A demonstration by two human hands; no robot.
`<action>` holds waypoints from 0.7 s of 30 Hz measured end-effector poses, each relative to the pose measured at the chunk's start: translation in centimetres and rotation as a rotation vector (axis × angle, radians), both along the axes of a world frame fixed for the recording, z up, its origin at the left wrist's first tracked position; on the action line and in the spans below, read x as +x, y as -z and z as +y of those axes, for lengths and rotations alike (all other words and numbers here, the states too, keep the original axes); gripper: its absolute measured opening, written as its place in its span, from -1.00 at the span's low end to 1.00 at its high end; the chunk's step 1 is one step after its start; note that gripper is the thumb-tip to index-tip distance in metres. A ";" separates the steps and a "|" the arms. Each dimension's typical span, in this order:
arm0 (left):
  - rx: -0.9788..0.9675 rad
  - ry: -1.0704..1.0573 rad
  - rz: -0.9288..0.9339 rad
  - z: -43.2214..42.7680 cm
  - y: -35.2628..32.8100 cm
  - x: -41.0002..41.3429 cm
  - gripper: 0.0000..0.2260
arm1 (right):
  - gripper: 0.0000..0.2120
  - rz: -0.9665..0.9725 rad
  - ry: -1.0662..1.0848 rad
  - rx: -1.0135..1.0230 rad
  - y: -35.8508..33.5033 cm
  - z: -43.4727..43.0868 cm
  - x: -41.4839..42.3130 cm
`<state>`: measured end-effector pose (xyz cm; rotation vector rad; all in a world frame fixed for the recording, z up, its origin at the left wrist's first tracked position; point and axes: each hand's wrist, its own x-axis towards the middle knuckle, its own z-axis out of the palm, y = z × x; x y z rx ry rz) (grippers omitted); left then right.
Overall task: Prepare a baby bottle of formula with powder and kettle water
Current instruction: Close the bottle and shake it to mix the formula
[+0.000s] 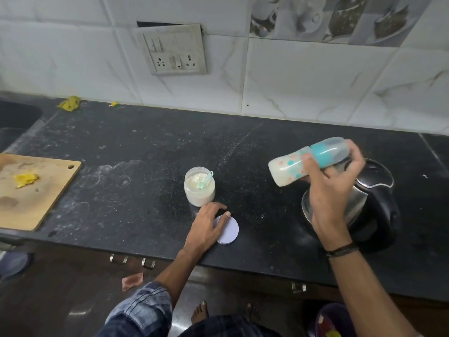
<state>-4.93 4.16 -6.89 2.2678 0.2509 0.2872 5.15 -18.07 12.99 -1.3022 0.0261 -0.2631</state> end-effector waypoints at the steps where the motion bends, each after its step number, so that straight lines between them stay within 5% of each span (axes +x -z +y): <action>1: -0.002 0.002 0.001 -0.1 -0.1 0.1 -0.70 | -0.27 -0.024 0.036 0.037 -0.2 -0.1 -0.1; 4: 0.006 -0.007 0.010 -0.2 -0.3 0.2 -0.75 | -0.26 -0.090 0.181 0.146 -0.7 -0.1 0.4; 8: 0.001 -0.004 0.006 0.0 -0.1 -0.1 -0.76 | -0.26 -0.014 -0.040 0.015 -0.4 0.5 0.0; 13: 0.007 -0.011 0.013 -0.2 -0.3 0.2 -0.77 | -0.22 -0.119 0.130 0.152 -1.4 0.3 0.4; 17: 0.008 0.000 0.005 0.1 0.0 0.1 -0.76 | -0.27 -0.008 -0.040 0.019 -0.9 0.4 0.2; 21: 0.016 -0.001 -0.001 -0.1 -0.1 0.1 -0.73 | -0.25 -0.108 0.125 0.153 -1.6 0.3 0.5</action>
